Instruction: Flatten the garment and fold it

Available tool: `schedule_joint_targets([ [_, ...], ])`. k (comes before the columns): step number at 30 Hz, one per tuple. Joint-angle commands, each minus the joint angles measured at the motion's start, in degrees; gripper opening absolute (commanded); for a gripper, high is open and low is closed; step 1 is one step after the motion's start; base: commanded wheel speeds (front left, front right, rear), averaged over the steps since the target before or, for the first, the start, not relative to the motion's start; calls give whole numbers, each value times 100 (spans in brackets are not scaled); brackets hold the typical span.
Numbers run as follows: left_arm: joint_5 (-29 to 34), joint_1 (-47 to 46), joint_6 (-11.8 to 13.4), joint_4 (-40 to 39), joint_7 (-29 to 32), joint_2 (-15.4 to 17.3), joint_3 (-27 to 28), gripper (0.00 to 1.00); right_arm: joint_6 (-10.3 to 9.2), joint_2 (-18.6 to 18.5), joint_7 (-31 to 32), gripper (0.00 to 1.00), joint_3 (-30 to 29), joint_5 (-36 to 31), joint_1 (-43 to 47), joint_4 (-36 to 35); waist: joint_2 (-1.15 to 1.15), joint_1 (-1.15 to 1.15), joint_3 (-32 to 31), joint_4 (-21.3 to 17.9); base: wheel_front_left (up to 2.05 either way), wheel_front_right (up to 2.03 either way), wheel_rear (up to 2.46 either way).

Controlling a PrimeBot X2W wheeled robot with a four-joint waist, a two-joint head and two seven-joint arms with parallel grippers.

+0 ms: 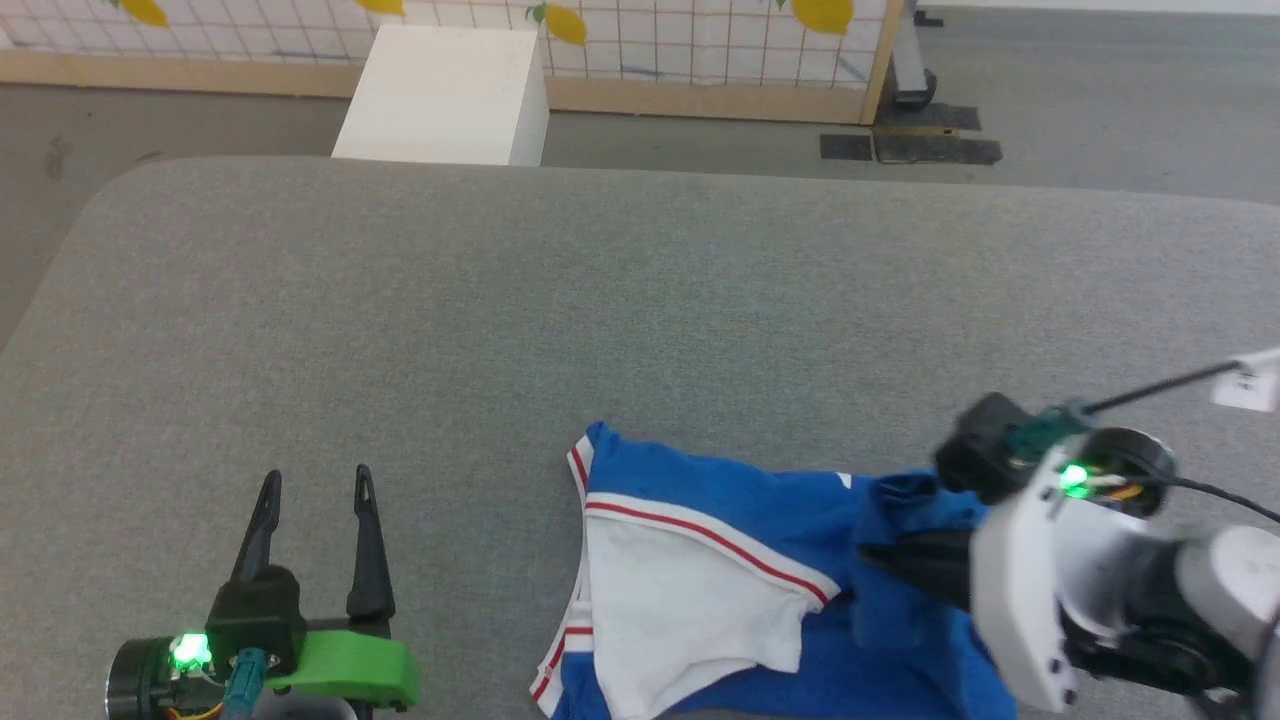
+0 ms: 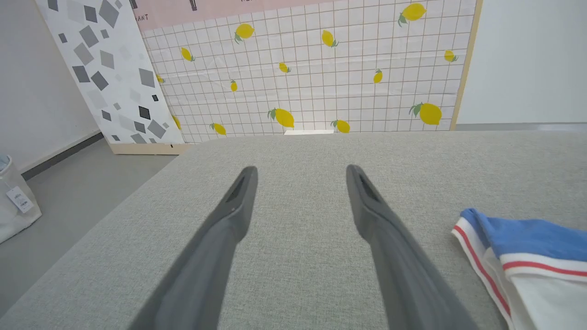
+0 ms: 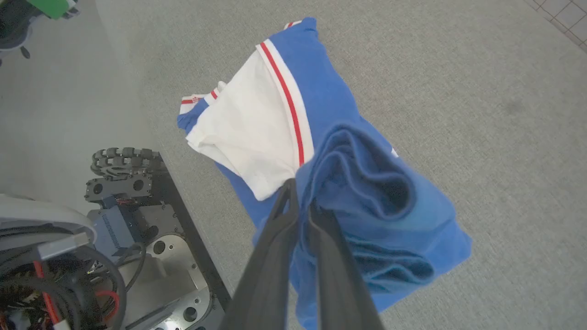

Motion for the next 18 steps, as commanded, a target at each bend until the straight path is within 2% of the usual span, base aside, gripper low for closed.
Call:
schedule_joint_targets([
  [1,21,-156,-10,32,-20,-39,-23,100,-8,194,38,0,225,-73,-283,115,0,0,122,132,0,0,0],
  [8,0,-330,-33,83,-20,-70,-83,100,-8,1063,-12,0,1300,-147,-1369,997,0,0,339,357,0,0,0],
  [13,-38,-457,-38,99,-20,-106,-131,100,-8,1613,-307,0,1918,-245,-1987,1928,0,0,532,499,0,0,0],
  [18,-59,-599,-30,126,-21,-145,-256,100,-8,1974,-620,0,2452,-332,-2364,2827,0,0,705,641,0,0,0],
])
